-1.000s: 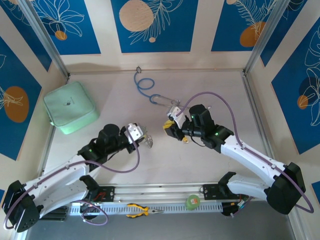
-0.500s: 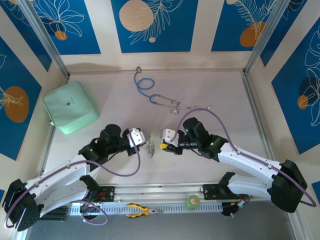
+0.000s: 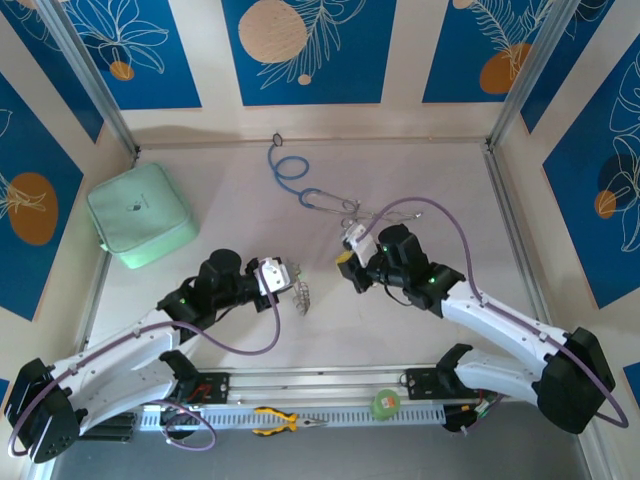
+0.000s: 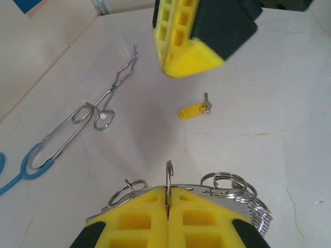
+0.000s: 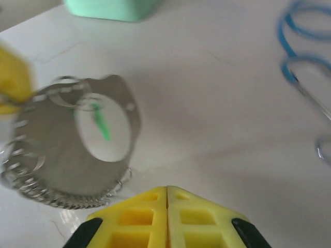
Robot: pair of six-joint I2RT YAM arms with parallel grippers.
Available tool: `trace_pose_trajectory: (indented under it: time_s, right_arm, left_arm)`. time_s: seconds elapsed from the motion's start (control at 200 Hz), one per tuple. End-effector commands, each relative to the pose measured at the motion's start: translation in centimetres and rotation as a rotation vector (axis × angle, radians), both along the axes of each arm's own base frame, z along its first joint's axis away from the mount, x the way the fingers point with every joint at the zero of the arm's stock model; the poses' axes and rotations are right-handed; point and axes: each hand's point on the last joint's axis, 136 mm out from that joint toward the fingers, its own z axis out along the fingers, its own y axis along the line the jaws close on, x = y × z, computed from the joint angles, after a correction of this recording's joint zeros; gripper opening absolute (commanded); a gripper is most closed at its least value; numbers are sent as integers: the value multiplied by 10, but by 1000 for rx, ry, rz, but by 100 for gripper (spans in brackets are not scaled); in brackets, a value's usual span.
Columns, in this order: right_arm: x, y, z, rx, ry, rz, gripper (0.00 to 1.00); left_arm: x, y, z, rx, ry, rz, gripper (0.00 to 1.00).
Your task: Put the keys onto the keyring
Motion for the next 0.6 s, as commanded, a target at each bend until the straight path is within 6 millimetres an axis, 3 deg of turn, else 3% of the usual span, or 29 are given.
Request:
trace_pose_trajectory:
  time_s: [0.0,0.235,0.42,0.595]
  right_arm:
    - [4,-35,-26,-49,303,-309,7]
    - [-9,-71,-80,-333,625,-485,21]
    - [-3,-78,-108,-453,720,-566,28]
    - [7,-80,-123,-533,734,-665,30]
  left_arm:
    - [0,-3,12,-42,-38,-1,0]
    - [-1,-3,10,-49,-24,0,0]
    - [-2,-3,8,-45,-20,-2,0]
    - [-3,-3,6,-40,-19,-7,0]
